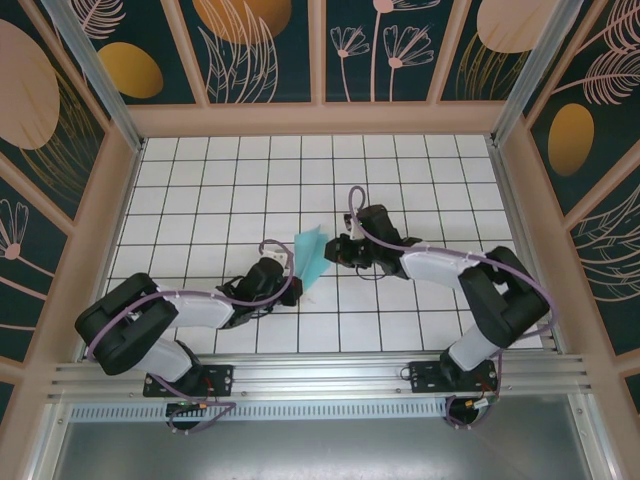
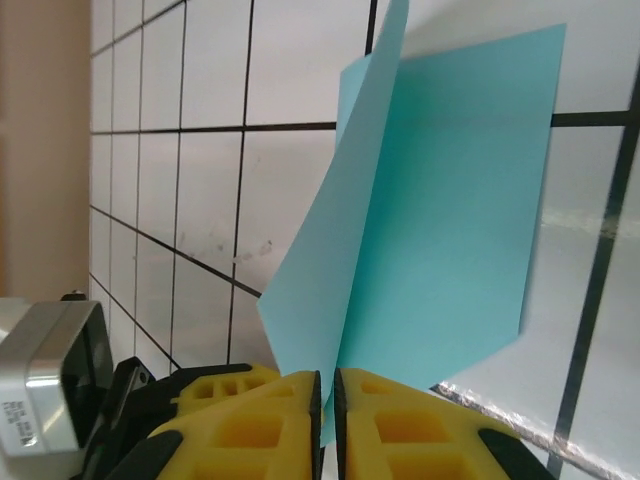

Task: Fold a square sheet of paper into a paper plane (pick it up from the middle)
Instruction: Fourth fold the wing at the center of the table.

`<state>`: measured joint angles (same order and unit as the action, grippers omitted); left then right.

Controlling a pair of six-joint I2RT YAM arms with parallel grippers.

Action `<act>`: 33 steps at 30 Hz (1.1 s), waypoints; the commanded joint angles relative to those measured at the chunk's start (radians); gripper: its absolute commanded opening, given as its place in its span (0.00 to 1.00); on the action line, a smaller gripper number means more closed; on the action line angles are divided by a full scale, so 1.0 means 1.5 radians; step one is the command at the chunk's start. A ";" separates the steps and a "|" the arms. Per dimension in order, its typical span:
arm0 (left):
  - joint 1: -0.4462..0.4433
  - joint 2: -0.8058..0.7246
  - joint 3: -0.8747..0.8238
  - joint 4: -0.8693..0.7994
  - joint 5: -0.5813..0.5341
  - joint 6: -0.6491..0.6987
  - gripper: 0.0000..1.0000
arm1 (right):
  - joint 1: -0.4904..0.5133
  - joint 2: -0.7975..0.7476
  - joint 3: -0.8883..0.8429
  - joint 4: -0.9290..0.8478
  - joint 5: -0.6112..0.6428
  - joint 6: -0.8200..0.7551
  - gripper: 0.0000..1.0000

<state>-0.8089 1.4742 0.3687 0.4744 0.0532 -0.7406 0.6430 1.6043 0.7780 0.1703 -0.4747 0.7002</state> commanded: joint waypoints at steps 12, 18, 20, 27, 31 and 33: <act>0.028 -0.014 -0.064 0.071 0.031 -0.096 0.00 | 0.012 0.186 0.140 -0.048 0.005 -0.023 0.06; 0.029 -0.007 -0.053 0.067 0.041 -0.083 0.00 | 0.008 0.244 0.156 -0.026 -0.020 -0.004 0.06; 0.028 -0.009 -0.053 0.063 0.040 -0.078 0.00 | 0.011 0.253 0.175 -0.073 0.011 -0.016 0.06; 0.028 -0.015 -0.034 0.052 0.051 -0.023 0.00 | 0.022 0.188 0.079 -0.108 0.094 0.026 0.04; 0.028 -0.027 -0.035 0.069 0.058 0.031 0.00 | 0.031 0.136 0.009 -0.064 0.107 0.073 0.04; 0.028 -0.048 -0.034 0.056 0.051 0.061 0.00 | 0.038 0.118 -0.008 -0.048 0.108 0.089 0.04</act>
<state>-0.7719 1.4460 0.2996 0.5621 0.1272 -0.7452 0.6807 1.7977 0.8257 0.1497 -0.3668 0.7712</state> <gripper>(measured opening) 0.047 0.067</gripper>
